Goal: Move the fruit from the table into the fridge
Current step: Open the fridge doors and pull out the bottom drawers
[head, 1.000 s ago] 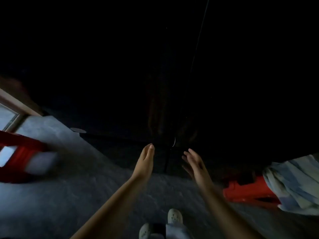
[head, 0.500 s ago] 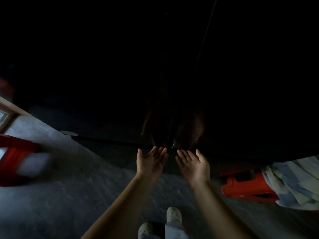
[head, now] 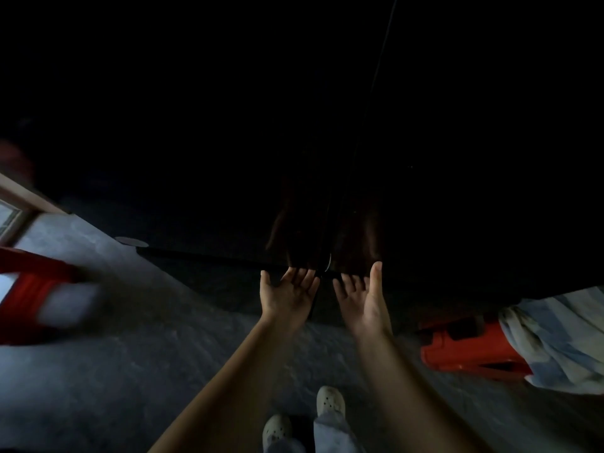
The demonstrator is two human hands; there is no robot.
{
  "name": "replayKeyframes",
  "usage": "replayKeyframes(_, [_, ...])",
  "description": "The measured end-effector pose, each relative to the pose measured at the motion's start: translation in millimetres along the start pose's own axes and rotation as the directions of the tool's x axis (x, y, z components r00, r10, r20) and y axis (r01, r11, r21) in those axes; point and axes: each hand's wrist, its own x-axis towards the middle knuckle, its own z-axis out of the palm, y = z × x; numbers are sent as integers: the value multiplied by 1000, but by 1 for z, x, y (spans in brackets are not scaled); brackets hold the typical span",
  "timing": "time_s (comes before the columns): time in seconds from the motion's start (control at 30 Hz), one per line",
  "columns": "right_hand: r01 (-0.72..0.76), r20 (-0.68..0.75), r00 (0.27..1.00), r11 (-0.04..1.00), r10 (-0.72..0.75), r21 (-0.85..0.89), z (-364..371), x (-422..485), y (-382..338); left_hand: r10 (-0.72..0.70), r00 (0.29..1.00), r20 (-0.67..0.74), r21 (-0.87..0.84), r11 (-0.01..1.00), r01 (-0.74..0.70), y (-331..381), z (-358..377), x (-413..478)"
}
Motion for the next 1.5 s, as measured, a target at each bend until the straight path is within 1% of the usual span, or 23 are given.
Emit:
replayKeyframes(0.13, [8,-6,1000,1000,-8,4,3,0,-1,0,1000,17,-14,1000,0,1,1,-2])
replayKeyframes(0.3, [-31,-13,999,999,32,10,3,-8,-2,34,999,-2,-73,997,-34,5,4,-3])
replayKeyframes(0.43, [-22,-17,1000,1000,22,-4,4,-4,-1,12,1000,-1,-63,998,-12,11,2,-2])
replayKeyframes(0.57, [17,-9,1000,998,-17,-63,5,-1,-1,5,1000,16,-64,998,-4,12,-1,-3])
replayKeyframes(0.73, [41,15,999,983,-39,-179,1,10,-1,-9,999,45,-2,1000,9,16,0,-5])
replayKeyframes(0.87, [61,23,998,975,-58,-215,-2,14,-1,-32,997,72,25,999,30,18,-1,-7])
replayKeyframes(1.03, [28,35,999,977,-21,-211,-4,14,-1,-46,994,97,116,993,34,20,-3,-8])
replayKeyframes(1.2, [68,40,997,974,-61,-216,-1,10,-2,-47,994,97,117,993,35,20,-5,-8])
replayKeyframes(1.43, [78,33,997,969,-72,-232,-4,10,-3,-44,994,98,123,992,32,20,-6,-10])
replayKeyframes(1.5, [73,16,997,943,-72,-324,-8,7,-2,-45,995,93,118,992,34,20,-5,-10])
